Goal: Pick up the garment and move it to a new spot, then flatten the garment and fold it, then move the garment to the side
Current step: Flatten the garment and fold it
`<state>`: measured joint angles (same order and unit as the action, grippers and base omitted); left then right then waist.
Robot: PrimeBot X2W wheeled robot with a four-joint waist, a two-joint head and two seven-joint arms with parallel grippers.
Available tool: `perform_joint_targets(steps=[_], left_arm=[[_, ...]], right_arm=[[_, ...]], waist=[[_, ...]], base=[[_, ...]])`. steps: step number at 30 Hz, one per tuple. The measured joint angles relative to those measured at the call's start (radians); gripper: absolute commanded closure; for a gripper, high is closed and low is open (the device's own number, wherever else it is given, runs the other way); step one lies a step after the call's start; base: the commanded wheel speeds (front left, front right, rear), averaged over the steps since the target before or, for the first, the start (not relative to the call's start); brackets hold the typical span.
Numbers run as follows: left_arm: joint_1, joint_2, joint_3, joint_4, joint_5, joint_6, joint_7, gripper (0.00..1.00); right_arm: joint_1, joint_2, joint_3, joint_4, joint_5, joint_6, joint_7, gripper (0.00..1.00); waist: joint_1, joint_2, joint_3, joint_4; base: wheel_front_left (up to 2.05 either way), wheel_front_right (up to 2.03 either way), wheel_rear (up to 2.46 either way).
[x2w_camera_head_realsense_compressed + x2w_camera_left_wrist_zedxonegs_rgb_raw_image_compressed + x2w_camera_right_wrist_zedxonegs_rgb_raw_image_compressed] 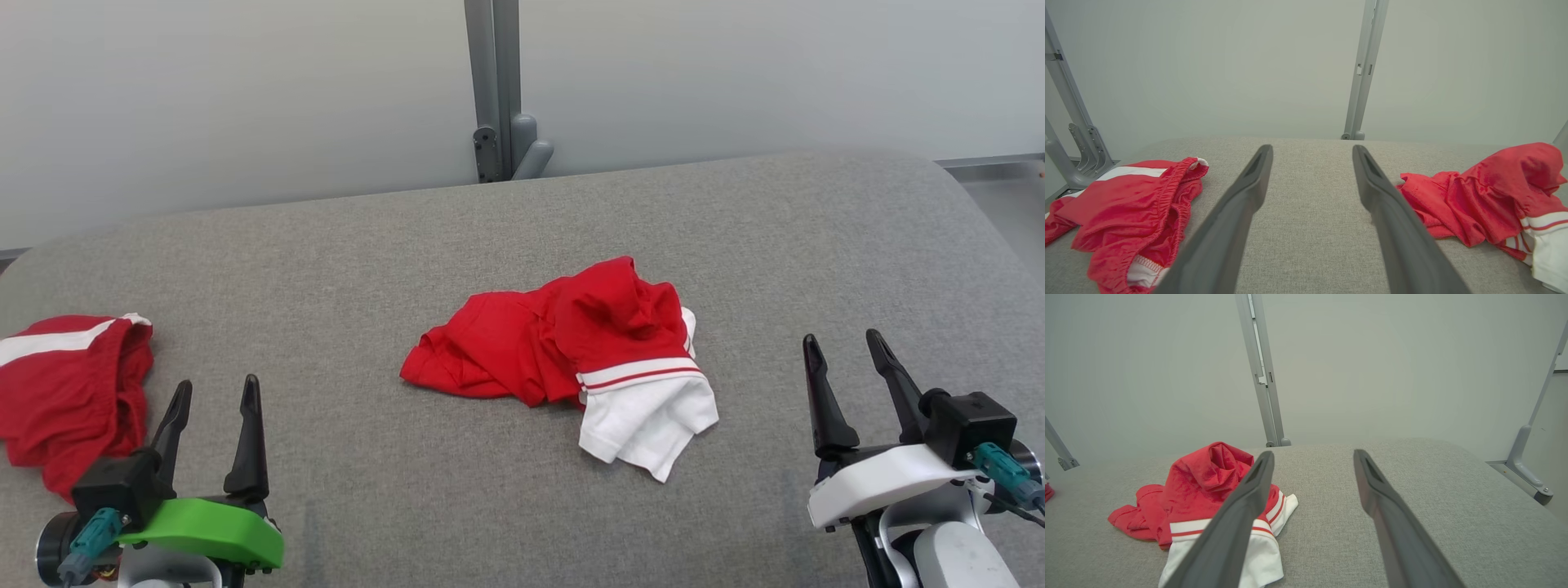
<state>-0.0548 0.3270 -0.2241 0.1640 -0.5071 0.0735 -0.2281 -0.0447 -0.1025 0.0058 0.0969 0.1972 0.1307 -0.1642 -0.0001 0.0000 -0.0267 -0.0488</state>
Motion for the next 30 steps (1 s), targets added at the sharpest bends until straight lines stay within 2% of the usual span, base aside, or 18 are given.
perform_joint_targets(steps=[19, 24, 30], left_arm=[[-0.028, 0.001, -0.029, -0.004, -0.002, 0.012, 0.018, 0.00], [-0.133, -0.020, -0.084, 0.000, 0.001, -0.025, 0.081, 0.00], [-0.293, -0.060, -0.156, 0.102, -0.025, -0.110, 0.203, 0.00]], right_arm=[[-0.001, 0.004, 0.004, 0.002, 0.000, 0.000, 0.000, 0.00], [-0.011, 0.005, 0.009, -0.010, 0.000, 0.000, 0.004, 0.00], [-0.053, 0.007, 0.025, -0.011, 0.000, 0.000, -0.005, 0.00]], waist=[[0.0000, 0.0000, 0.013, 0.004], [0.0000, 0.0000, 0.045, 0.003], [0.0000, 0.0000, 0.108, -0.016]], base=[[0.00, 0.00, 0.00], [0.00, 0.00, 0.00], [0.00, 0.00, 0.00]])
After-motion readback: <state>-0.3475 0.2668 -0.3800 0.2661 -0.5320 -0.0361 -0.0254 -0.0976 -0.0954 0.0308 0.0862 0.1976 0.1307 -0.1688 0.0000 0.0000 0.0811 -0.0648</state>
